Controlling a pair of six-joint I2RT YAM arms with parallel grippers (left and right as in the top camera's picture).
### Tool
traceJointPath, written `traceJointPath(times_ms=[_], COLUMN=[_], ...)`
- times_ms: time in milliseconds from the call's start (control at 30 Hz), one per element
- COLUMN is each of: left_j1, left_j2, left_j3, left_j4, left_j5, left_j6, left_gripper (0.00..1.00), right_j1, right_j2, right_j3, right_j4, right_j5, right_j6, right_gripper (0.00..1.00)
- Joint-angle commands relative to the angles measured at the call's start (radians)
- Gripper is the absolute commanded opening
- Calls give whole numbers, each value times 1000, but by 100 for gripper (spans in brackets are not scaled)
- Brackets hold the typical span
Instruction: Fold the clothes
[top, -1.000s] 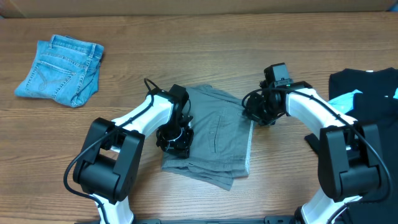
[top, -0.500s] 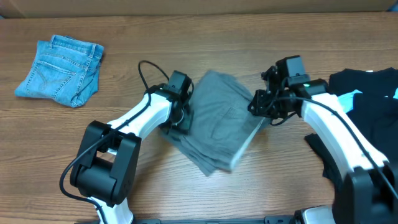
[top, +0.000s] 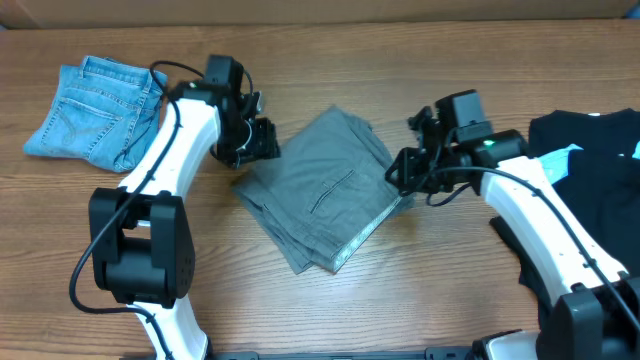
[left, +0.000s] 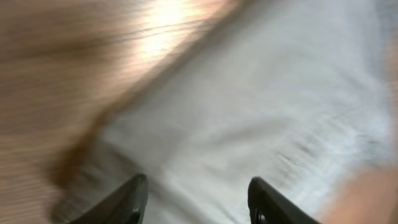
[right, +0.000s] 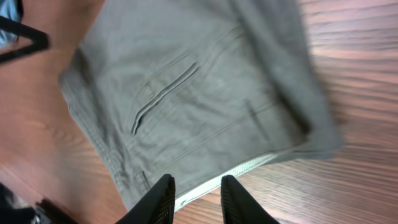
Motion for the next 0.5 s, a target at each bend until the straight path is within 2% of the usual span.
traceJointPath(times_ms=[0,100,200,367,467], left_j1=[-3,-7,-16,-17,-16], left_j2=[-1,-1,-1,-1,-1], left_j3=[61,51,14,-87,-154], left_j4=[-129,-230,-286,-320,-287], left_j5=[230,203,129,118,116], left_j6=[84,135,134,100,59], left_gripper=[53,49,44,31,38], right_j1=[54,89,104,104,104], right_j2=[44,101,174,274,304], right_j3=[15,15,15,15,15], right_j4=[-8,-26,-31,-29,-30], right_j5=[7,7,7,6,6], right_j6=[-3,-3,-3,23,23], right_gripper=[29,29,27,27,27])
